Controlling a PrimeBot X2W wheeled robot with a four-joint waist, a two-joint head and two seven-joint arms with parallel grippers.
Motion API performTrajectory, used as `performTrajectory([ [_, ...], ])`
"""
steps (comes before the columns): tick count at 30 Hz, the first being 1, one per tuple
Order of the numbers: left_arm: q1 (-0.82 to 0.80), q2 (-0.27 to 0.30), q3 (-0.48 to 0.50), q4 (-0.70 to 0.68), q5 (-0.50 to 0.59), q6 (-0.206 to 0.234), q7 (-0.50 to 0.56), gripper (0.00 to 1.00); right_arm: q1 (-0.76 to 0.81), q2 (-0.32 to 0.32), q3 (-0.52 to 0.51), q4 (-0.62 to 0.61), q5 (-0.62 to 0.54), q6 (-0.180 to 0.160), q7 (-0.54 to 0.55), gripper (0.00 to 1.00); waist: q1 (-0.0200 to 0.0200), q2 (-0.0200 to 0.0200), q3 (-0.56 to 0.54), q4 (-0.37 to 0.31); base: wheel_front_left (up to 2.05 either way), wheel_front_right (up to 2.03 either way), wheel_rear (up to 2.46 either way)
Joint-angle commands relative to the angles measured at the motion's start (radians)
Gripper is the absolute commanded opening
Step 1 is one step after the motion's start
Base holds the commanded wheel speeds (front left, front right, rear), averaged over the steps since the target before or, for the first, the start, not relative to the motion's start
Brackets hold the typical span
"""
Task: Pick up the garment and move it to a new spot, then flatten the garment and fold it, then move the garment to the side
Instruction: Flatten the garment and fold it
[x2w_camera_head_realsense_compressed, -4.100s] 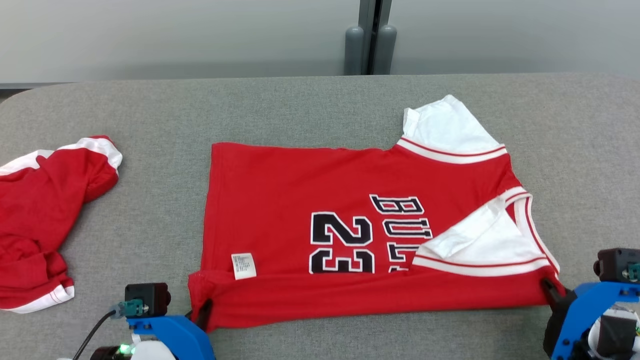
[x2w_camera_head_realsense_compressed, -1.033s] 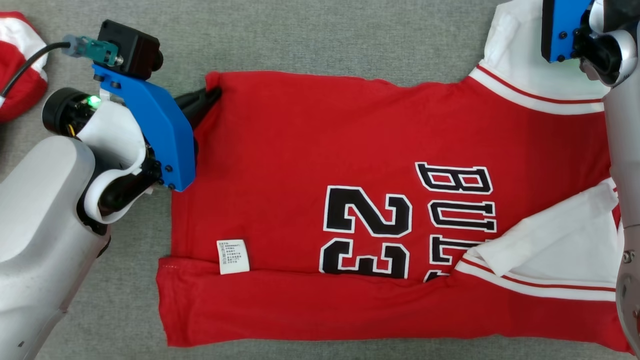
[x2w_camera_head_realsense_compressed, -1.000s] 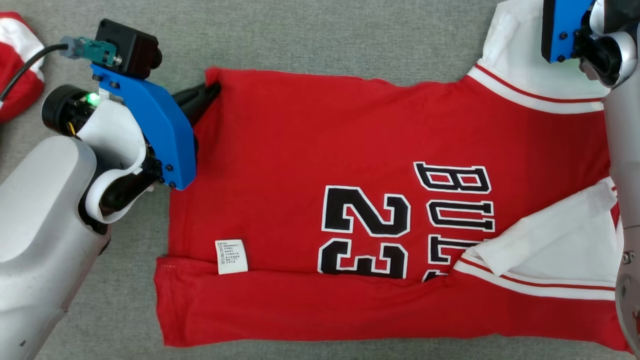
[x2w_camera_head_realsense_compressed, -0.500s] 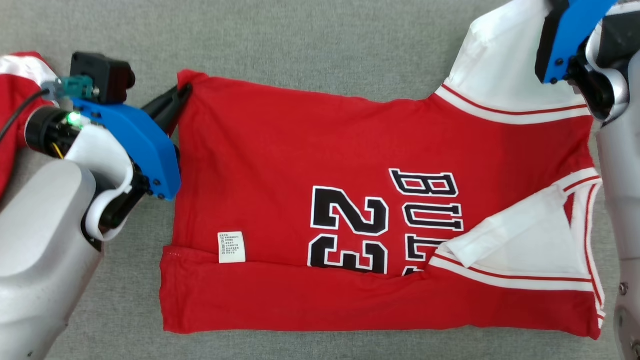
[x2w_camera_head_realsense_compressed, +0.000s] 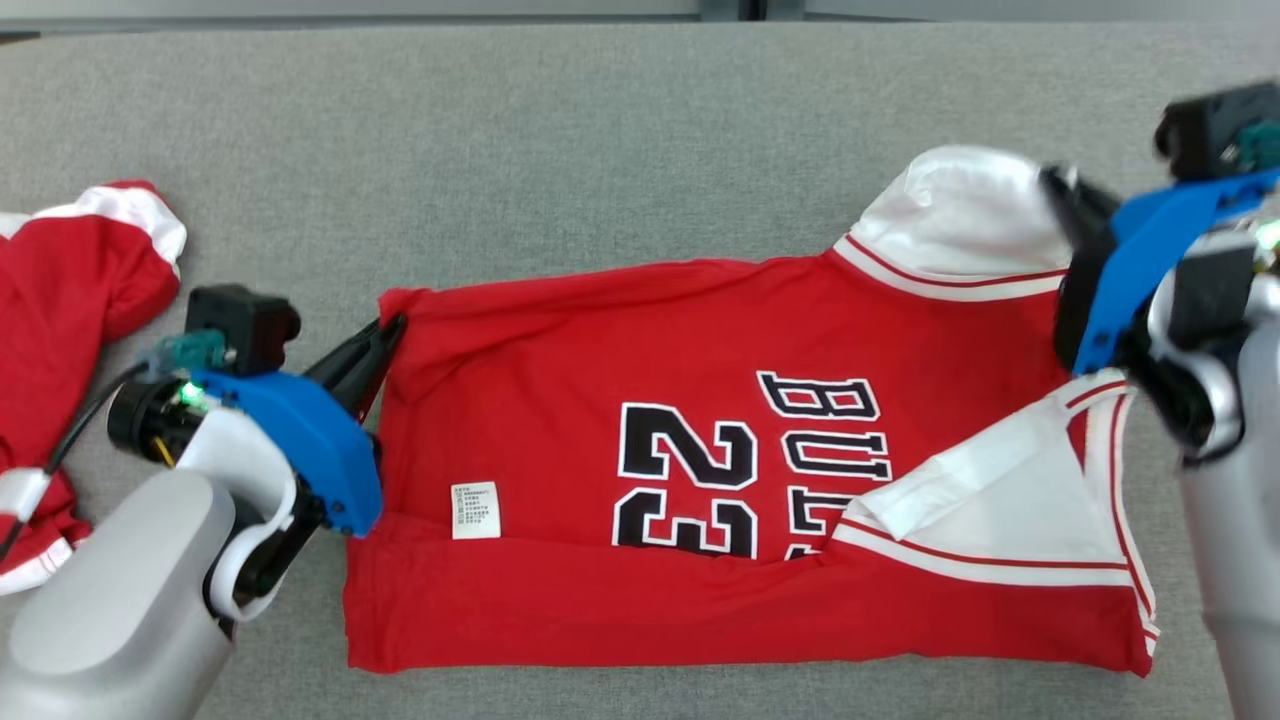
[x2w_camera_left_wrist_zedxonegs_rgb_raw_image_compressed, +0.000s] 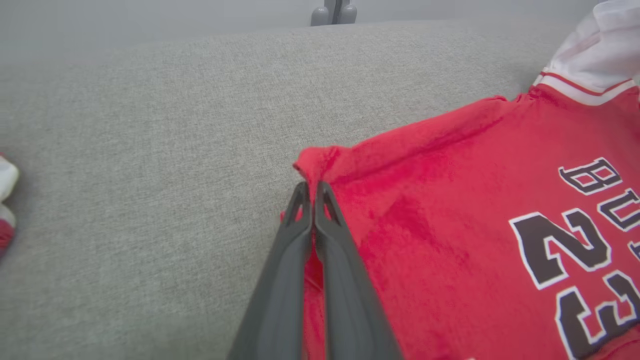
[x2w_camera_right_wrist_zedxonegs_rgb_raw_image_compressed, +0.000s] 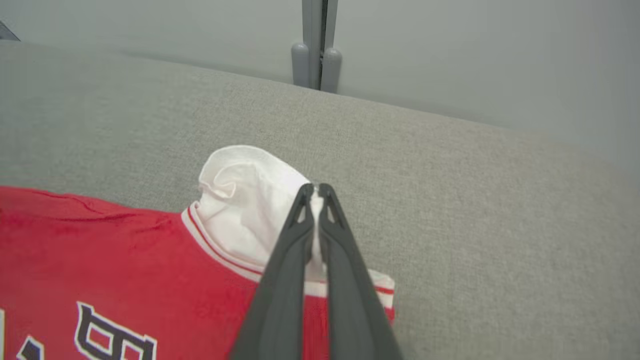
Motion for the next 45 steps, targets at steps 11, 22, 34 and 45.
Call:
performTrajectory([
  [11, 0.137, 0.009, -0.006, 0.013, 0.026, 0.03, -0.139, 0.0, 0.321, -0.019, -0.03, -0.313, 0.058, 0.0, 0.225, 0.0, 0.0002, -0.0001, -0.069, -0.021, 0.0, 0.0, 0.0],
  [22, 0.215, -0.008, -0.007, 0.053, 0.034, 0.054, -0.241, 0.0, 0.536, 0.03, -0.097, -0.53, 0.069, 0.0, 0.369, 0.0, 0.0002, -0.0001, -0.11, -0.034, 0.0, 0.0, 0.0],
  [34, 0.253, -0.048, 0.01, 0.081, -0.005, 0.093, -0.266, 0.03, 0.657, 0.107, -0.129, -0.565, 0.047, 0.0, 0.442, 0.0, 0.0002, -0.0001, -0.13, -0.026, 0.0, 0.0, 0.0],
  [45, 0.329, -0.092, 0.09, 0.042, -0.068, 0.117, -0.377, 1.0, 0.671, 0.169, -0.187, -0.563, 0.021, 0.0, 0.39, 1.0, 0.0002, -0.0001, -0.185, -0.018, 0.0, 0.0, 0.0],
])
